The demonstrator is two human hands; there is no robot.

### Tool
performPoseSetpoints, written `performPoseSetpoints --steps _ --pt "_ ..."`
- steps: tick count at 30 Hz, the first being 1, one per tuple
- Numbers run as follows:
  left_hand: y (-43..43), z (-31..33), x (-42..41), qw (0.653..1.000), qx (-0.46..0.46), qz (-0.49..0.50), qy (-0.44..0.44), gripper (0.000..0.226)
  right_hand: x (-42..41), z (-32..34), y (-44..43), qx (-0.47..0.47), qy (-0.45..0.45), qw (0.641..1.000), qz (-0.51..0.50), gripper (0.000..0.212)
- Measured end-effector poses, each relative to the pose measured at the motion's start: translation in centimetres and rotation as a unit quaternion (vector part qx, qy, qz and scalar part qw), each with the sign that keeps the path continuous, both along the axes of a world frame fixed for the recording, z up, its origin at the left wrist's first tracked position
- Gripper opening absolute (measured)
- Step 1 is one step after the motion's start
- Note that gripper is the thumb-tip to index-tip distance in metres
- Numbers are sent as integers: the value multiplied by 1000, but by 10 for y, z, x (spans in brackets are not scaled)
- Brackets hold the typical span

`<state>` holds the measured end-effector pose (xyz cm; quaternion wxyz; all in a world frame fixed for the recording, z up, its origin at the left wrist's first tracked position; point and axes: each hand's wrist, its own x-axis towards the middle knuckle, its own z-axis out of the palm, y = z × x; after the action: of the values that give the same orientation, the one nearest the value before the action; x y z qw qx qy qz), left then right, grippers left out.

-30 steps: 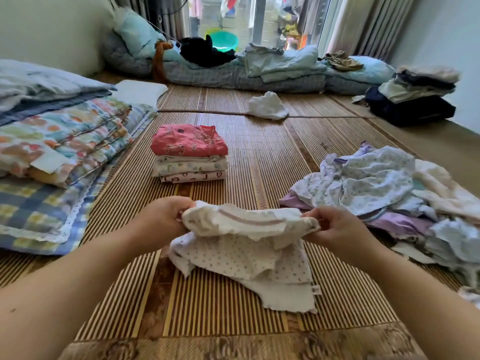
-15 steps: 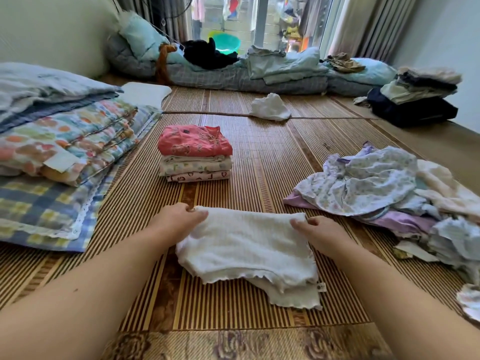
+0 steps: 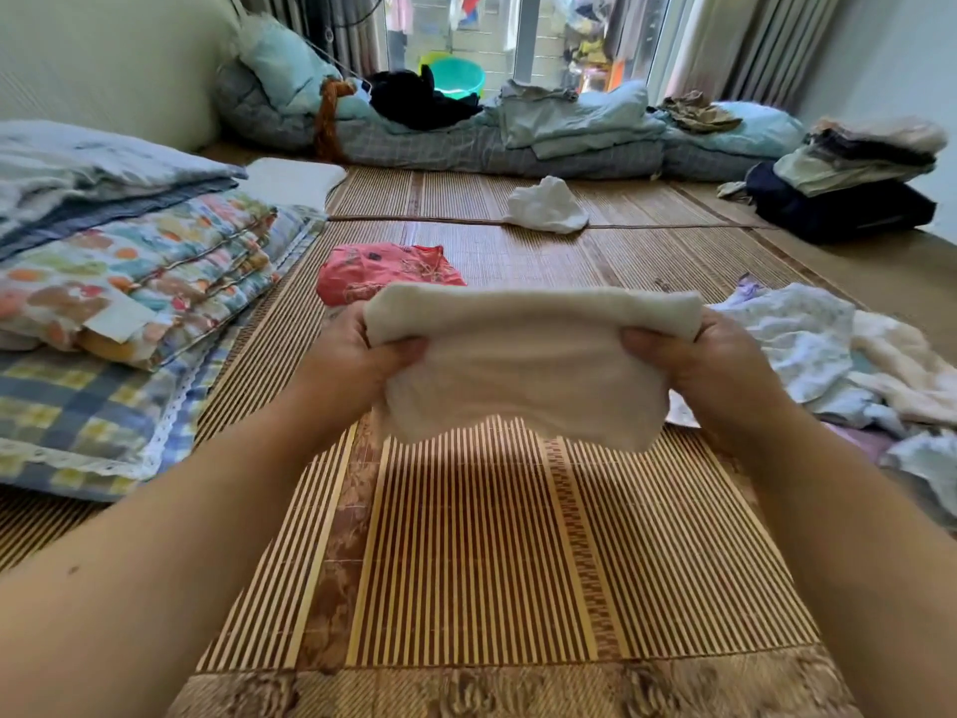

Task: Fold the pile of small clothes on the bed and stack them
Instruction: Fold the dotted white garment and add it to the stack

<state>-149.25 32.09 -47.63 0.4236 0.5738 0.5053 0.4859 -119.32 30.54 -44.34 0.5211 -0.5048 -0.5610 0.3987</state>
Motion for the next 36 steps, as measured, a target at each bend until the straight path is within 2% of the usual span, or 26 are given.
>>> performPoseSetpoints --steps 4,7,10,11,12,15,17,18,20,23,25,27,29,32,36 --pt "-16 25 8 996 62 36 62 63 4 31 -21 25 36 999 -20 11" --pt "-37 32 16 993 60 63 81 62 9 43 -31 31 -3 998 -56 8" --pt "-52 24 19 998 -29 19 53 92 13 32 -28 0 -35 998 -53 7" --pt "-56 19 20 996 -72 14 50 95 12 22 -24 -13 -55 997 -48 9" --pt "-59 14 20 991 -115 17 69 93 11 10 -20 -27 -88 995 -46 16" --pt "-72 -3 22 954 -253 24 160 92 7 -28 -8 -106 -241 964 -42 59" --pt "-77 -15 18 919 -310 5 244 96 3 -41 -6 -140 -336 931 -15 69" --pt "-77 -19 11 904 -303 -2 302 92 0 -44 -6 -136 -387 912 4 66" --pt "-75 -26 -4 879 -234 -7 414 77 -12 -40 -12 -106 -475 873 30 52" --pt "-74 -31 -14 859 -86 -76 499 56 -41 -26 -35 -99 -566 814 79 36" --pt "-75 -31 -13 805 -17 -156 572 52 -59 -29 -51 -147 -621 757 142 45" --pt "-74 -32 -9 760 -3 -197 619 39 -70 -40 -60 -188 -658 712 162 56" --pt "-74 -32 -8 756 -18 -206 621 33 -71 -47 -58 -194 -668 703 151 57" --pt "-80 -26 -5 762 -27 -208 612 38 -62 -47 -46 -187 -646 722 164 53" --pt "-105 -9 11 750 -35 -282 597 45 -35 -66 -36 -173 -651 718 178 51"
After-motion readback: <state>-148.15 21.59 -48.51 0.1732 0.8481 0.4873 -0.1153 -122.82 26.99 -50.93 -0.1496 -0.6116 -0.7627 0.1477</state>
